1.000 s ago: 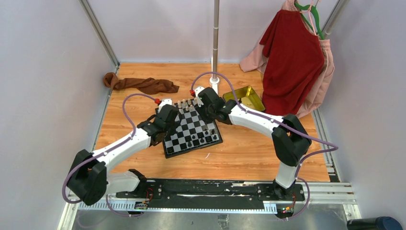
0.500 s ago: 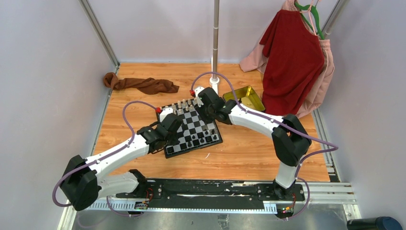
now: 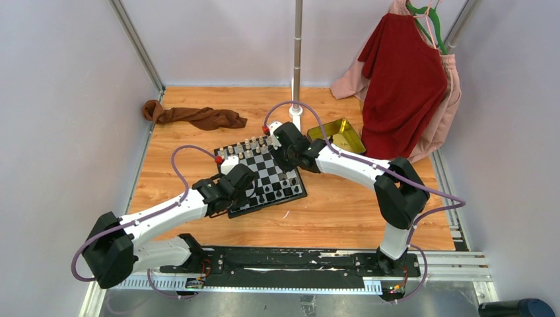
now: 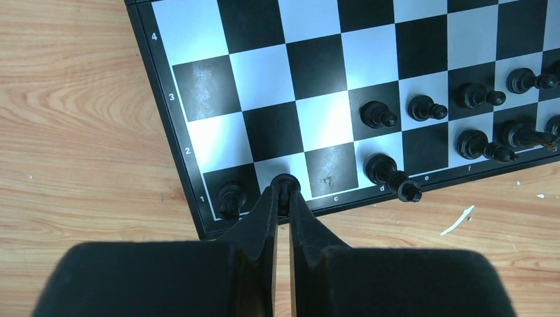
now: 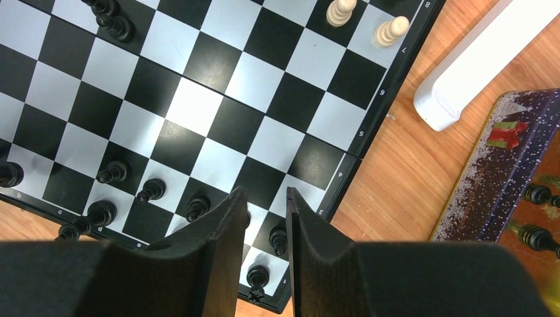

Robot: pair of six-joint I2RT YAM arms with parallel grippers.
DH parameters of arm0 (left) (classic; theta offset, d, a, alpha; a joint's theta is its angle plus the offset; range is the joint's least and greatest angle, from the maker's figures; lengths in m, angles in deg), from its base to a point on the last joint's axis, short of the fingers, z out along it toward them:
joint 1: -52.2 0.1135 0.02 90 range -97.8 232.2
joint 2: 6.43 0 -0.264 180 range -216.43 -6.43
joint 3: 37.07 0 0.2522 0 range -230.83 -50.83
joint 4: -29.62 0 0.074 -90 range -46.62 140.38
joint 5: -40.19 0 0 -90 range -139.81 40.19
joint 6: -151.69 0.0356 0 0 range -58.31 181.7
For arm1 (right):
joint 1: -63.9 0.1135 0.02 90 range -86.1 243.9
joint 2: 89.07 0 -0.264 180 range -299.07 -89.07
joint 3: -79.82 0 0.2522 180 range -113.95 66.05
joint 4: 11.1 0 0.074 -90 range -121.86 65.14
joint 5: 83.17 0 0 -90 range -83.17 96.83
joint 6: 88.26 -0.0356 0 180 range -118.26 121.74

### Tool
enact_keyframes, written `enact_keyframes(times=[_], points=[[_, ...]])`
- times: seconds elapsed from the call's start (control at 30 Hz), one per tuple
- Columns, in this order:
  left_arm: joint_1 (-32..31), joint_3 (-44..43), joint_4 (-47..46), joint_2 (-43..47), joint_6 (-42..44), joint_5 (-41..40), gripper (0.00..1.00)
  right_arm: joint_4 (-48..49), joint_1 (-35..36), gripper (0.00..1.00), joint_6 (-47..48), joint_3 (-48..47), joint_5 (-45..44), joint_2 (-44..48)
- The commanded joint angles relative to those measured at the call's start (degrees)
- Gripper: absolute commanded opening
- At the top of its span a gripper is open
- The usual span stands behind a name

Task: Set up the chess pieces on the board
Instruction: Place the chess piece on the chessboard.

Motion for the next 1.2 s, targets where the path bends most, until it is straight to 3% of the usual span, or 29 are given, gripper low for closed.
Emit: enact_keyframes(times=[0.0,0.97,1.17], points=[[-0.8,0.6,0.8,0.5,-2.0,-1.9,0.0,0.4,-0.9,0.33,-0.7,1.1,0.6,1.2],[-2.5,2.0,-1.4,-3.2,-2.5,-2.5,0.0,0.8,-1.3,0.33,-0.8,1.7,1.2,1.1],[-2.8,1.9,-1.2,-2.7,-2.2,-1.7,0.1,0.7,-1.3,0.33,-0.8,1.4,1.2,1.0]])
